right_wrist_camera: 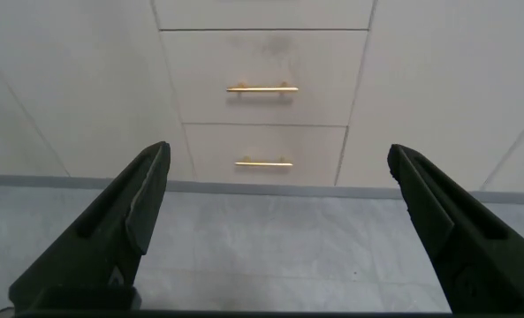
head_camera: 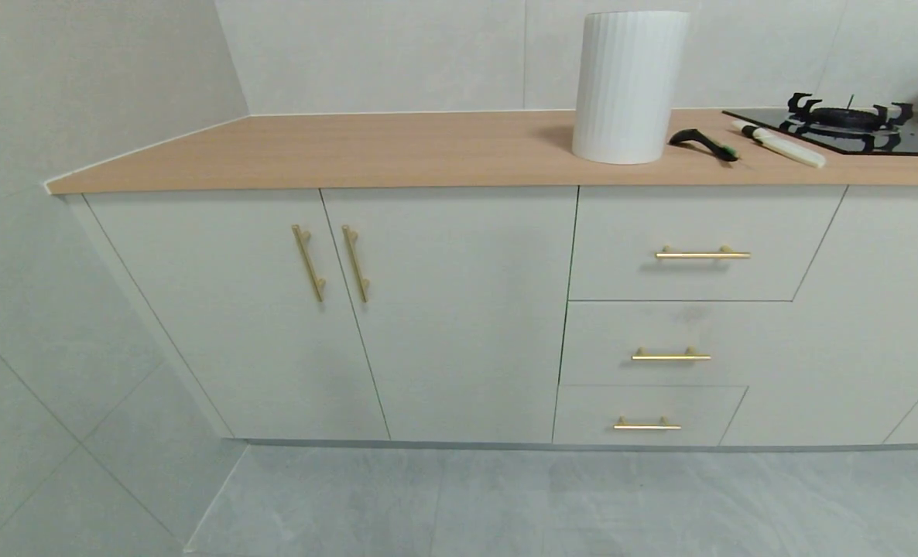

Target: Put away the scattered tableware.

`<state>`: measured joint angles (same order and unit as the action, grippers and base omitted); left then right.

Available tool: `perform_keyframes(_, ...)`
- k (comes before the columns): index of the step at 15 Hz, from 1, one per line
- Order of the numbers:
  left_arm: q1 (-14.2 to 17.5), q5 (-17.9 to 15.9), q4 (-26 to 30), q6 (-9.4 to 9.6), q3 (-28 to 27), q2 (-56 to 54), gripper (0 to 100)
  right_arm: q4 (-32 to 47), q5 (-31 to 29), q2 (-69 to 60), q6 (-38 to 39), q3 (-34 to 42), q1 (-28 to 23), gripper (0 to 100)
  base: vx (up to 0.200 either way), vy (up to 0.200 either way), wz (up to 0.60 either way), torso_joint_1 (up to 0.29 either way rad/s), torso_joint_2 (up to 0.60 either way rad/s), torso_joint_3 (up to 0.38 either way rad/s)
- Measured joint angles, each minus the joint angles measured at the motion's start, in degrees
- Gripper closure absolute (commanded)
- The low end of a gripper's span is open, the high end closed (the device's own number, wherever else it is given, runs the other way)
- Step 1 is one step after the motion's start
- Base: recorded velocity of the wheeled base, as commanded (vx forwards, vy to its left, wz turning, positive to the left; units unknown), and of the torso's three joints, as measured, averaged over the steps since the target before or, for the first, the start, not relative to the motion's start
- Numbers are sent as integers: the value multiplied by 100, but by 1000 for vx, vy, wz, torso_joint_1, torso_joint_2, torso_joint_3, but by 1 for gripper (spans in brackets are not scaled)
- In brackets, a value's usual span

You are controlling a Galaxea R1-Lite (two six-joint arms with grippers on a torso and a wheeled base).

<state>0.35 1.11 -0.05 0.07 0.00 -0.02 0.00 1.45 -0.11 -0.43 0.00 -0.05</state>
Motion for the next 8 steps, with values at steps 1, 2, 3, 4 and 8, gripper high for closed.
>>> perform_keyframes(1, 6, 0, -2, 0, 0, 0, 0, 0, 0, 0, 0, 0, 0, 0, 0, 0, -600, 7, 7, 2)
perform_keyframes(2, 11, 0, -2, 0, 0, 0, 0, 0, 0, 1, 0, 0, 10, 0, 0, 0, -600, 7, 2, 2)
perform_keyframes(3, 6, 1, -6, 0, -5, 0, 0, 0, 2, 1, -4, 0, 0, 0, 0, 0, 0, 0, 0, 0)
perform_keyframes(4, 0, 1, 0, 0, 0, 0, 0, 0, 2, 1, -4, 0, -2, 0, 0, 0, 0, 0, 0, 0)
perform_keyframes(8, 6, 1, -2, 2, 0, 0, 0, 0, 2, 1, -1, 0, 5, 0, 0, 0, 0, 0, 0, 0)
